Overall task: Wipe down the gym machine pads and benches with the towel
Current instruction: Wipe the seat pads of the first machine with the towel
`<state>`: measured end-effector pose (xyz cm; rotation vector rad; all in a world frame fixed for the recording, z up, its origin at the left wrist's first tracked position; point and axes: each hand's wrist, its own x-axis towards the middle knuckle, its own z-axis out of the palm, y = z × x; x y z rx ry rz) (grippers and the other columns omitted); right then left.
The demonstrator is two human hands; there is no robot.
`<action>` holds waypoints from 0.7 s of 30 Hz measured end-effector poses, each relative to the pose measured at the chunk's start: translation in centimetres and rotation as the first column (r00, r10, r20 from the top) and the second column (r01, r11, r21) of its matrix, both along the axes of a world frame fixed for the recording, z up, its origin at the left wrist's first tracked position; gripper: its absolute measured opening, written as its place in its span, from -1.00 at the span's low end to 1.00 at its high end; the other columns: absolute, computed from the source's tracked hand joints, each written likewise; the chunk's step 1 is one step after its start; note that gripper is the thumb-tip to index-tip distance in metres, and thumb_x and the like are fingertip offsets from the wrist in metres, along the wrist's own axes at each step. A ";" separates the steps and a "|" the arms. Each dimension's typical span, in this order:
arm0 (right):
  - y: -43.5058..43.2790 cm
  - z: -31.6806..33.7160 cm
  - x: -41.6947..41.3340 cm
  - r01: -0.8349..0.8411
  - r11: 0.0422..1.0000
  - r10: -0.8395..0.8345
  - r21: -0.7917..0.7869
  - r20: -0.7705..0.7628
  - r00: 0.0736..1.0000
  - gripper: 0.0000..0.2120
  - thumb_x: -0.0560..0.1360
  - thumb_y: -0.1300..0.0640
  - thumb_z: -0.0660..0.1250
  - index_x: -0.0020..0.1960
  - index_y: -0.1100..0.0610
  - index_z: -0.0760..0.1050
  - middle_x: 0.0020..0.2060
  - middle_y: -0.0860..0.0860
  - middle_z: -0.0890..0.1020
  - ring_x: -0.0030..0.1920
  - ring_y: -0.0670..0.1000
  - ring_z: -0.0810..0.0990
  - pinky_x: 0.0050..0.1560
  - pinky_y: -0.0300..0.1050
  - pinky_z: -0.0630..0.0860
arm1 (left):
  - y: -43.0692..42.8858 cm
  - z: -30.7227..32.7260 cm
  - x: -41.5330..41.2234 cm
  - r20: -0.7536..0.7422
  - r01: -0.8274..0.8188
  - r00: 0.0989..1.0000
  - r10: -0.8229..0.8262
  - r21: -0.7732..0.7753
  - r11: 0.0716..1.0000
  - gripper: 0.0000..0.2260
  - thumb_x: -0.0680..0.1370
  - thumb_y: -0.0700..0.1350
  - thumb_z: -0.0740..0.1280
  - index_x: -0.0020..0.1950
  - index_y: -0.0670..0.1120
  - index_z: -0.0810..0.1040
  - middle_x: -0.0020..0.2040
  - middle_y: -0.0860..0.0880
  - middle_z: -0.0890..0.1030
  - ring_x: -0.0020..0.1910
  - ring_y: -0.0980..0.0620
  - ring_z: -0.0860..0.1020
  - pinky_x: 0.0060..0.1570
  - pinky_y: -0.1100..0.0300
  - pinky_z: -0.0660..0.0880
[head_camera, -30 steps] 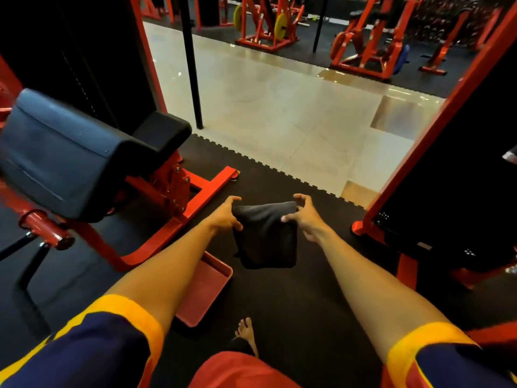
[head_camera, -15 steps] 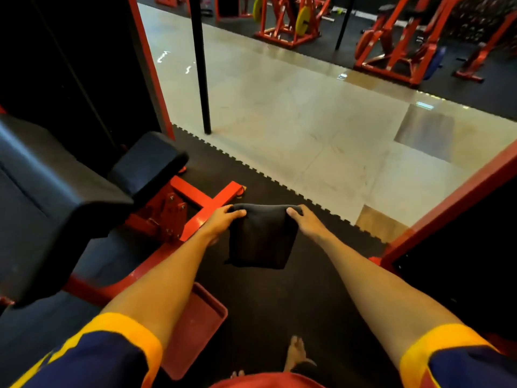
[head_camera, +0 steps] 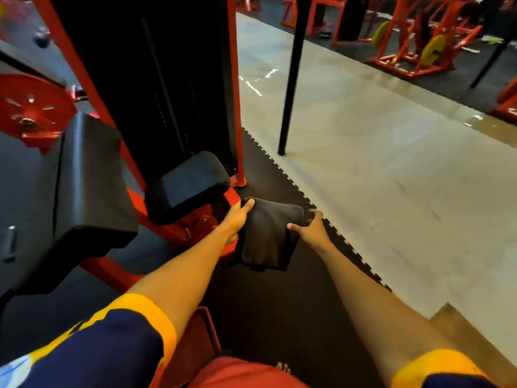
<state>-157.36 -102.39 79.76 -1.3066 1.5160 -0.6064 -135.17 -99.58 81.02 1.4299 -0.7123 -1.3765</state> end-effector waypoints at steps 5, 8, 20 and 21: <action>-5.5 0.0 4.9 -0.135 0.987 0.127 0.088 0.099 0.987 -0.13 0.36 -0.28 0.58 0.48 0.07 0.27 0.28 0.10 0.49 0.24 0.05 0.52 0.01 -0.35 0.57 | -3.9 1.3 0.2 -0.049 -0.090 0.994 0.093 0.066 0.994 -0.87 0.64 -0.23 0.28 -0.05 -0.01 0.47 -0.14 -0.06 0.61 -0.17 0.01 0.61 -0.16 0.08 0.53; -8.3 0.0 8.5 -0.315 0.924 0.236 0.215 0.326 0.915 -0.38 0.57 -0.35 0.29 0.36 0.12 0.54 0.16 0.11 0.70 0.07 0.05 0.70 -0.10 -0.21 0.61 | -6.4 1.7 0.7 -0.052 -0.068 0.996 0.071 0.049 0.996 -0.76 0.60 -0.32 0.22 -0.16 0.00 0.36 -0.25 0.00 0.52 -0.22 0.07 0.53 -0.35 0.22 0.45; -21.7 -0.9 17.9 -0.275 0.956 0.269 0.102 0.064 0.961 -0.66 0.64 0.03 0.26 0.35 0.15 0.47 0.20 0.12 0.61 0.17 0.13 0.58 0.13 0.02 0.51 | -15.6 -3.6 9.6 -0.005 -0.200 0.979 0.202 0.128 0.971 -0.80 0.67 -0.15 0.19 0.13 -0.14 0.59 0.15 -0.13 0.65 0.14 -0.07 0.62 0.24 -0.01 0.53; -22.6 -0.7 18.9 -0.302 0.949 0.301 0.088 0.024 0.953 -0.62 0.64 0.01 0.25 0.39 0.15 0.41 0.24 0.14 0.58 0.21 0.17 0.57 0.14 0.02 0.47 | -16.5 -4.2 10.6 0.052 -0.286 0.958 0.282 0.121 0.950 -0.82 0.67 -0.18 0.19 0.15 -0.15 0.57 0.16 -0.14 0.63 0.16 -0.08 0.60 0.23 0.01 0.53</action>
